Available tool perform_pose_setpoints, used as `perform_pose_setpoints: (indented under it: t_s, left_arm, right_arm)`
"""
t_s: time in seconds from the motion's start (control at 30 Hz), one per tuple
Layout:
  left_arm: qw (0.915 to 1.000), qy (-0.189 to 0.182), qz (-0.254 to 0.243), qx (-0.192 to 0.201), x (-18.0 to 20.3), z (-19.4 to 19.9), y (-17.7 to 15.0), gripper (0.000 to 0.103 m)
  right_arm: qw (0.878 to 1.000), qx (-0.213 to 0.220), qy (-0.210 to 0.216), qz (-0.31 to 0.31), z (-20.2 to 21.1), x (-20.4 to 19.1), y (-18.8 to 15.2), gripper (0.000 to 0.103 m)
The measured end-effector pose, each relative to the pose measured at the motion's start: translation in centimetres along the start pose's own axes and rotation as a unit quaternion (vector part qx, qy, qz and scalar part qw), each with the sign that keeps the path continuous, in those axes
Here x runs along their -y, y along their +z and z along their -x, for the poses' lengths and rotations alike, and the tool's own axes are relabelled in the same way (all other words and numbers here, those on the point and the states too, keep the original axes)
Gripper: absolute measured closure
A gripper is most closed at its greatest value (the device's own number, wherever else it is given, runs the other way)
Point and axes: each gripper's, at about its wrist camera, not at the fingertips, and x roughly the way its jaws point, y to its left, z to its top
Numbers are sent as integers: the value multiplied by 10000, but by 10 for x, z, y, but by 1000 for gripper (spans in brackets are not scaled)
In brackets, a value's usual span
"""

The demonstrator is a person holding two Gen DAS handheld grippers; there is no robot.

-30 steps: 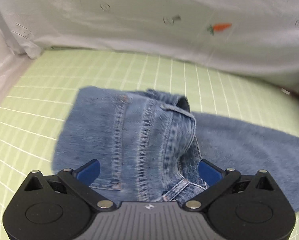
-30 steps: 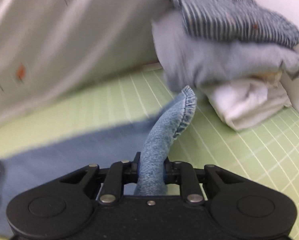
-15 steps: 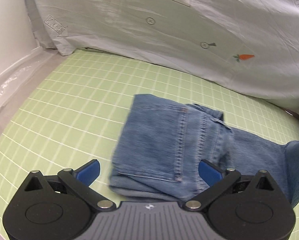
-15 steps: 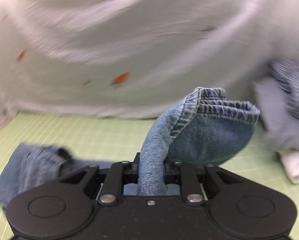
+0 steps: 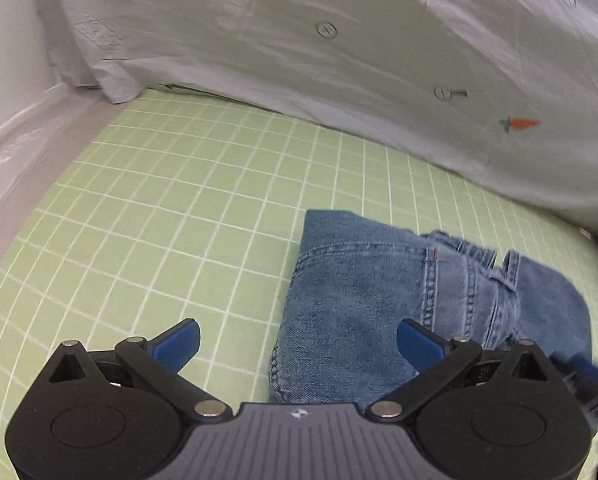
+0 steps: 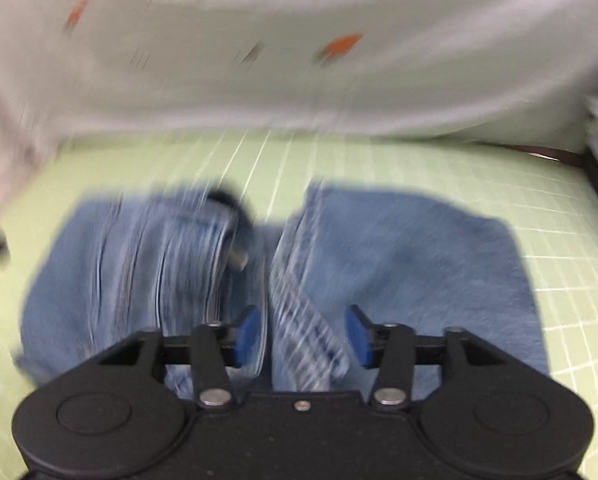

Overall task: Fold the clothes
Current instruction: 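Fold the held leg hem over the seat with the right gripper and release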

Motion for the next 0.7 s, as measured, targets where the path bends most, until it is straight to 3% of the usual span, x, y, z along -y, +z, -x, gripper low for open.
perform_pose_setpoints:
  t_s: [0.1, 0.23, 0.37, 0.5, 0.6, 0.7]
  left_arm:
    - [9999, 28, 122, -90, -1, -3, -8, 0]
    - [9994, 9, 220, -253, -3, -4, -18, 0]
    - [9996, 83, 187, -200, -1, 1, -22, 0]
    - [9994, 130, 263, -198, 0, 4, -22, 0]
    - [9992, 132, 253, -278, 4, 3, -24, 0]
    - [9991, 130, 191, -359, 9, 1, -27, 0]
  right_arm:
    - [9986, 164, -427, -247, 0, 11, 7, 26]
    - [9948, -262, -965, -198, -30, 27, 11, 25]
    - [9924, -527, -1112, -84, -55, 41, 3, 19]
    - [9952, -730, -644, 51, -59, 39, -6, 18]
    - [9974, -648, -108, 287, -50, 18, -11, 19]
    - [9957, -568, 384, 619, -38, -7, -17, 11]
